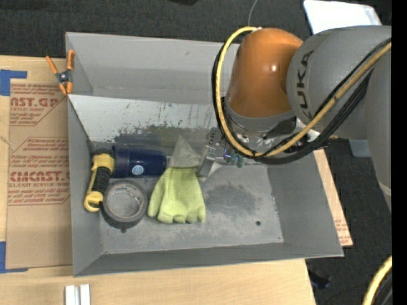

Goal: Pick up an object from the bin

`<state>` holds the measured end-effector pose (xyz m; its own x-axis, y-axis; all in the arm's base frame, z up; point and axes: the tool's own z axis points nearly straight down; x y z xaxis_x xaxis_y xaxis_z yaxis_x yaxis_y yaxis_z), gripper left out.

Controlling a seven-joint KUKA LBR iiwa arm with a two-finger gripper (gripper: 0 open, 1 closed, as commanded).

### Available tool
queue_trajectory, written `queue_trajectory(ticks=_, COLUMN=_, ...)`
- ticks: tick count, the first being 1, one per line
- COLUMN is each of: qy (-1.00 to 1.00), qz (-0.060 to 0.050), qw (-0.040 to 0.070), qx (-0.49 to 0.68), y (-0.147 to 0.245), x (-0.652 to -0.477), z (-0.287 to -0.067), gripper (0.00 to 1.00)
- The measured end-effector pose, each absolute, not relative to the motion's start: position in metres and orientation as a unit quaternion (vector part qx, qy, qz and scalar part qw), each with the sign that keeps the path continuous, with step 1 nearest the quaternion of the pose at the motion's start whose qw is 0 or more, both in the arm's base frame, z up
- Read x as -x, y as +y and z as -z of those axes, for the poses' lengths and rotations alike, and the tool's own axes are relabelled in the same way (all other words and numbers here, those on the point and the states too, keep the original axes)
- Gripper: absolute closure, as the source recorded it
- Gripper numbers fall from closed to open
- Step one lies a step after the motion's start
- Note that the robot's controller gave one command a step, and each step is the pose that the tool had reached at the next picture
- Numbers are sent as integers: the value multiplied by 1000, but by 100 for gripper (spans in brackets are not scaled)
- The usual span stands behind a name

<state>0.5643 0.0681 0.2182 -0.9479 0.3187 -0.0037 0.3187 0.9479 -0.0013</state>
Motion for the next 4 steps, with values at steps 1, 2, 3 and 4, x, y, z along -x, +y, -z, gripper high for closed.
queue_trajectory(ticks=1, qy=989, qz=1, qw=3, qx=-146, y=66, x=-562, z=-294, gripper=100)
queue_trajectory(ticks=2, qy=977, qz=-1, qw=7, qx=-212, y=83, x=-558, z=-255, gripper=100)
queue_trajectory(ticks=3, qy=977, qz=1, qw=3, qx=-212, y=81, x=-559, z=-221, gripper=100)
queue_trajectory(ticks=4, qy=963, qz=-1, qw=6, qx=-271, y=101, x=-559, z=-186, gripper=100)
